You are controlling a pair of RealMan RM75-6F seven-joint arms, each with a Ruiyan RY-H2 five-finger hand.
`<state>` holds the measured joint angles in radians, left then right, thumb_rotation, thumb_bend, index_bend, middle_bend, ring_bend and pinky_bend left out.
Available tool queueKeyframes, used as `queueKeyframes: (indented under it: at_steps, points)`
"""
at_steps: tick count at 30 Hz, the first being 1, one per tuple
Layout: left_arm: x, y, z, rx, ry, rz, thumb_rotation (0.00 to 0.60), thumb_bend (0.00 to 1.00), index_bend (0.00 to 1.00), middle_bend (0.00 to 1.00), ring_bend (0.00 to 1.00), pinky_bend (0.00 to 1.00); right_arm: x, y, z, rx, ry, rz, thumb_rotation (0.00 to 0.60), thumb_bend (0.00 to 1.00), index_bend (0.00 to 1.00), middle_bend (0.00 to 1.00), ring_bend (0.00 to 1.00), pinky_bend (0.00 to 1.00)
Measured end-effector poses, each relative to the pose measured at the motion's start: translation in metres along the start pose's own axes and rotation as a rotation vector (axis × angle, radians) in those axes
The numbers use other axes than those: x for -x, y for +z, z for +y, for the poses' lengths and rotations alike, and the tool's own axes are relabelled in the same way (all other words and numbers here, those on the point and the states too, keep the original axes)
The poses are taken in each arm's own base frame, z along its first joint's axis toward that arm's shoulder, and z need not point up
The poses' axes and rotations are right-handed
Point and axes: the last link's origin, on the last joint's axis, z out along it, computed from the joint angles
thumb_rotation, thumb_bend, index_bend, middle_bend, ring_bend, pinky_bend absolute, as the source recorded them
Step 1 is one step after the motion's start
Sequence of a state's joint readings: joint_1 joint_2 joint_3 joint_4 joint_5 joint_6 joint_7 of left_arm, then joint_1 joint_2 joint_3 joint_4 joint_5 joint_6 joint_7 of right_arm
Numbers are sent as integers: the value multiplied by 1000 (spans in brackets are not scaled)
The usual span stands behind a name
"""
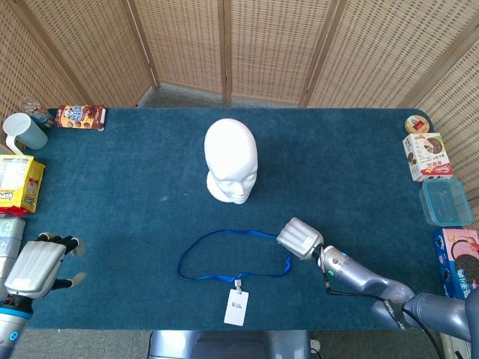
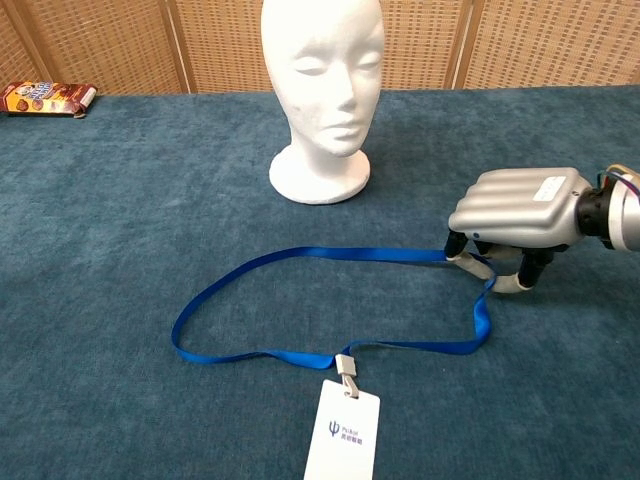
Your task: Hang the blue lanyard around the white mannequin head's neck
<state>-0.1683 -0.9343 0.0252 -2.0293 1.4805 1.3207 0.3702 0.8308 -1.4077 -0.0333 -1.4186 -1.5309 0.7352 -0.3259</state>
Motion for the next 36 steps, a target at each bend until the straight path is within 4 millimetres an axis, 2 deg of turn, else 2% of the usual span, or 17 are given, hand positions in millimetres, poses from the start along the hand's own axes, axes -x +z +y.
queueKeyframes:
  at_steps: [14, 21, 36]
  points:
    - [-1, 2, 1, 10, 12, -6, 555, 132, 480, 515, 497, 332, -2, 0, -1, 7, 48, 12, 600, 400, 678, 967, 1000, 1000]
    - [-3, 8, 5, 46, 43, -2, 557, 134, 480, 515, 497, 332, -1, -1, -3, 11, 64, 22, 600, 402, 680, 967, 1000, 1000]
    - [-3, 10, 6, 47, 41, 3, 558, 134, 480, 515, 497, 332, -1, 0, 0, 28, 88, 31, 600, 452, 665, 968, 1000, 1000]
